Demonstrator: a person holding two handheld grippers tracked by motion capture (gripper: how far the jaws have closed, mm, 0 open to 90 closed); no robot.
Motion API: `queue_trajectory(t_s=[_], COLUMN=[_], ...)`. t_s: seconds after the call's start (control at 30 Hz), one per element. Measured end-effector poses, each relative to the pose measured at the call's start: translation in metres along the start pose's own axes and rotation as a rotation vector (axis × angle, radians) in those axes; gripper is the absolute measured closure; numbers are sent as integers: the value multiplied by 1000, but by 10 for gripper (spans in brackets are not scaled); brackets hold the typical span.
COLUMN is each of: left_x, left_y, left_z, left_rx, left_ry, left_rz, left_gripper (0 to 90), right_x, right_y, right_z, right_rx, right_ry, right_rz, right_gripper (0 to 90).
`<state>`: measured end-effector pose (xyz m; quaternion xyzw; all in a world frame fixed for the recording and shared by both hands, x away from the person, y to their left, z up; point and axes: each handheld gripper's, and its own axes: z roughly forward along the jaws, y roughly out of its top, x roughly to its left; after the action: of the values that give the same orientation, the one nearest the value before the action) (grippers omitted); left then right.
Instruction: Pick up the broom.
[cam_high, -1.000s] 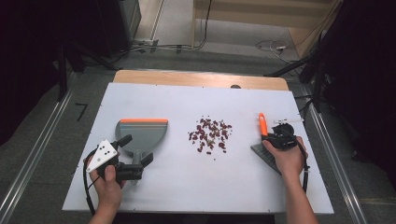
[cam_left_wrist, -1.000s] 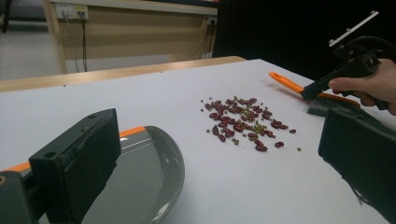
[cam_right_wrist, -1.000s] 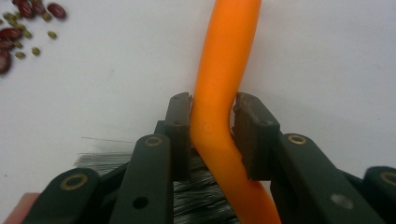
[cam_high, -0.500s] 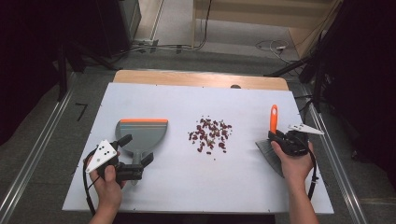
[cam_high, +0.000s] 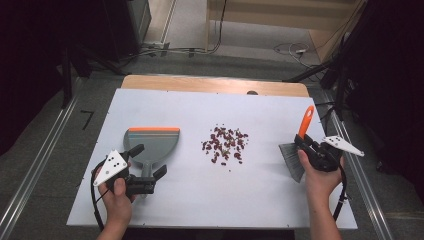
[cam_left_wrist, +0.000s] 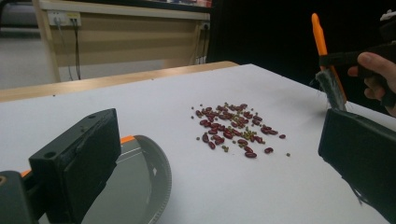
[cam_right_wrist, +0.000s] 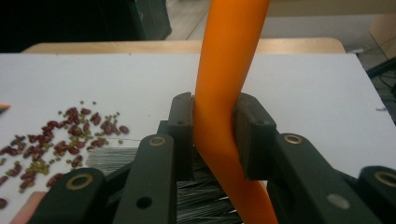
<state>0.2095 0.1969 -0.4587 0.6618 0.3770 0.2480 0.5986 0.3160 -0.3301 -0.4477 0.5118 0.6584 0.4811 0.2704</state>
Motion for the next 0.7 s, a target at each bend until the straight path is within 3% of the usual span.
queue_trajectory(t_s=[0.47, 0.7], left_x=[-4, -10], left_y=[2, 5], left_z=[2, 8], left_rx=[-2, -8], left_ry=[-14, -48], left_rz=[4, -2], left_gripper=[0, 0], right_x=[20, 41], right_y=[16, 25], right_z=[-13, -15], right_rx=[-100, -123], right_ry=[57, 113], right_rz=[-16, -29], right_gripper=[694, 693])
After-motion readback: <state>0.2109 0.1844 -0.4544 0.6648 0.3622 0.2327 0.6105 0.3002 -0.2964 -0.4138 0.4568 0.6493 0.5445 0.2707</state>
